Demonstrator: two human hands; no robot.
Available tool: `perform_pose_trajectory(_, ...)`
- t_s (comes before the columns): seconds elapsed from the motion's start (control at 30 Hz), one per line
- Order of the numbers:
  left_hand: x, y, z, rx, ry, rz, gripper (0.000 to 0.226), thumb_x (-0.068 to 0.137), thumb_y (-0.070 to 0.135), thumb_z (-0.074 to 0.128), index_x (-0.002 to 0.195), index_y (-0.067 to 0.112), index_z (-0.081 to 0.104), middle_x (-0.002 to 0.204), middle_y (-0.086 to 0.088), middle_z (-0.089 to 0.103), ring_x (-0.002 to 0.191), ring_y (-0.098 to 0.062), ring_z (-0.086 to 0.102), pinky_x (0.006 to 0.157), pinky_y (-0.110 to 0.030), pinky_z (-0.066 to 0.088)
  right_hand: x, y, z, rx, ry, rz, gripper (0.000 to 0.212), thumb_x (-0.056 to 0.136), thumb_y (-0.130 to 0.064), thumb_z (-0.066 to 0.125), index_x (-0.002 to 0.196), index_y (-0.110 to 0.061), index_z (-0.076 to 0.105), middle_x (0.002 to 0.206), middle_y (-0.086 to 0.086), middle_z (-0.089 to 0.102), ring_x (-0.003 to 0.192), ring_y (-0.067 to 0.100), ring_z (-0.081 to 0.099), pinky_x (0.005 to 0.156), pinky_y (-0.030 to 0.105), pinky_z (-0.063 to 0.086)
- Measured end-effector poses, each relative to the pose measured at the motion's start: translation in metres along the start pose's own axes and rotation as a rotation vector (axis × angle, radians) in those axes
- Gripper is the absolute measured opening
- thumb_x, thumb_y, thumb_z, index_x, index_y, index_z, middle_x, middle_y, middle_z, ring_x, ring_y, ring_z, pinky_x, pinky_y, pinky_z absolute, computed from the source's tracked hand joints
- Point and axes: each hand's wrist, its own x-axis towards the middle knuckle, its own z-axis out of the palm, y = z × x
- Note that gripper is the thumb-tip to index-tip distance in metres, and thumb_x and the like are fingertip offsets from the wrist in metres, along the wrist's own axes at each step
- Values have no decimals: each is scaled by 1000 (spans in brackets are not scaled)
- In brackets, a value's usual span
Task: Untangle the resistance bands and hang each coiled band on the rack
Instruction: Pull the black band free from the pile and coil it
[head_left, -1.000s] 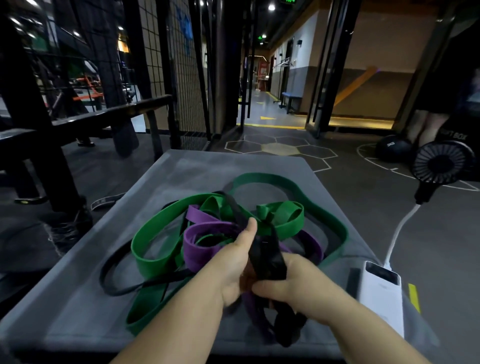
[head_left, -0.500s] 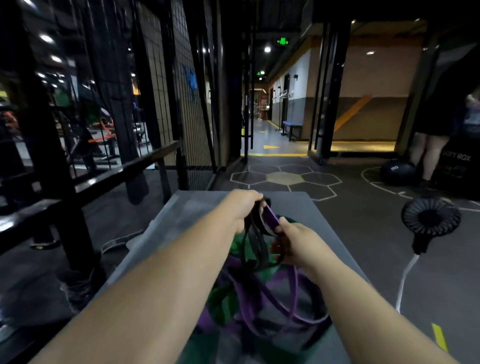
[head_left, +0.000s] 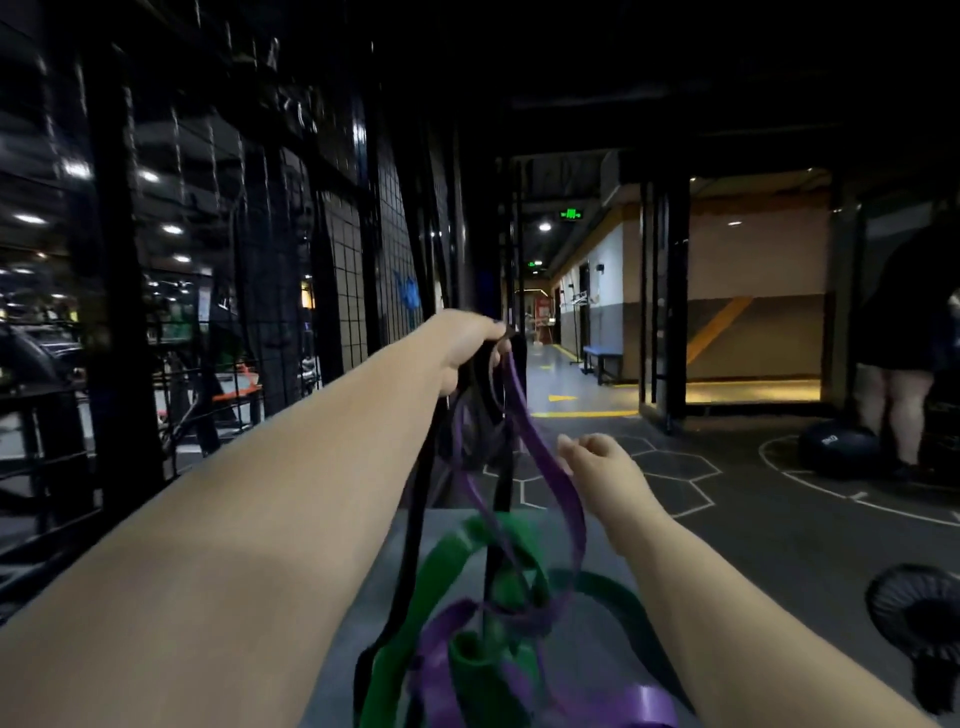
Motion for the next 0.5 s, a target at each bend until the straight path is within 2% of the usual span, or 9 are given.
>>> perform_pose_trajectory(0.1,-8,-23,0,52,-168,-174,30,100,17,48,72,10,56,49,2,57,41,-8,50,42,-15,44,1,-3,0,-106,36,-29,19,100,-36,50,105,-18,57,93,-1,58,84,17,55,82,37,44)
perform_pose_trajectory(0.17,-12,-41,0,108,-299,-230,29,100,17,48,73,8,56,51,0,57,40,-8,51,43,-17,45,-1,-2,2,-126,-6,-36,11,101,-26,49,109,-26,56,106,-1,59,97,20,56,85,35,45)
perform_pose_trajectory(0.23,-12,-55,-2,162,-366,-214,24,99,15,50,76,9,57,56,-1,57,43,-9,50,44,-18,45,-8,-4,5,-94,-125,-65,23,99,-14,48,106,-35,54,114,-2,62,104,17,57,87,31,44)
perform_pose_trajectory(0.3,-14,-60,-7,157,-384,-188,23,98,15,51,76,10,56,58,-2,52,44,-9,47,42,-18,43,-15,-5,4,15,-261,-24,33,98,-11,44,104,-40,57,110,-6,66,103,12,60,85,30,44)
perform_pose_trajectory(0.37,-20,-59,-13,145,-410,-181,26,98,19,53,73,11,56,57,-1,50,43,-8,44,40,-17,42,-23,-2,1,145,-385,37,31,95,-17,45,113,-37,61,103,-5,69,98,15,64,83,34,43)
perform_pose_trajectory(0.4,-23,-58,-17,149,-424,-176,27,97,21,55,72,11,57,56,-1,50,43,-8,44,40,-17,41,-27,1,0,186,-434,46,32,91,-24,51,120,-32,60,101,-3,69,93,16,65,81,34,44)
perform_pose_trajectory(0.43,-25,-55,-21,166,-438,-162,27,95,23,57,71,12,58,56,0,50,44,-8,43,40,-17,41,-28,4,-2,198,-476,39,42,85,-31,58,126,-28,58,102,-2,70,89,15,65,79,33,45)
perform_pose_trajectory(0.5,-29,-50,-28,238,-484,-120,25,90,25,65,68,14,58,59,1,49,48,-8,42,44,-18,41,-31,6,-1,198,-521,19,52,78,-34,70,128,-27,55,107,-3,69,87,11,66,78,28,48)
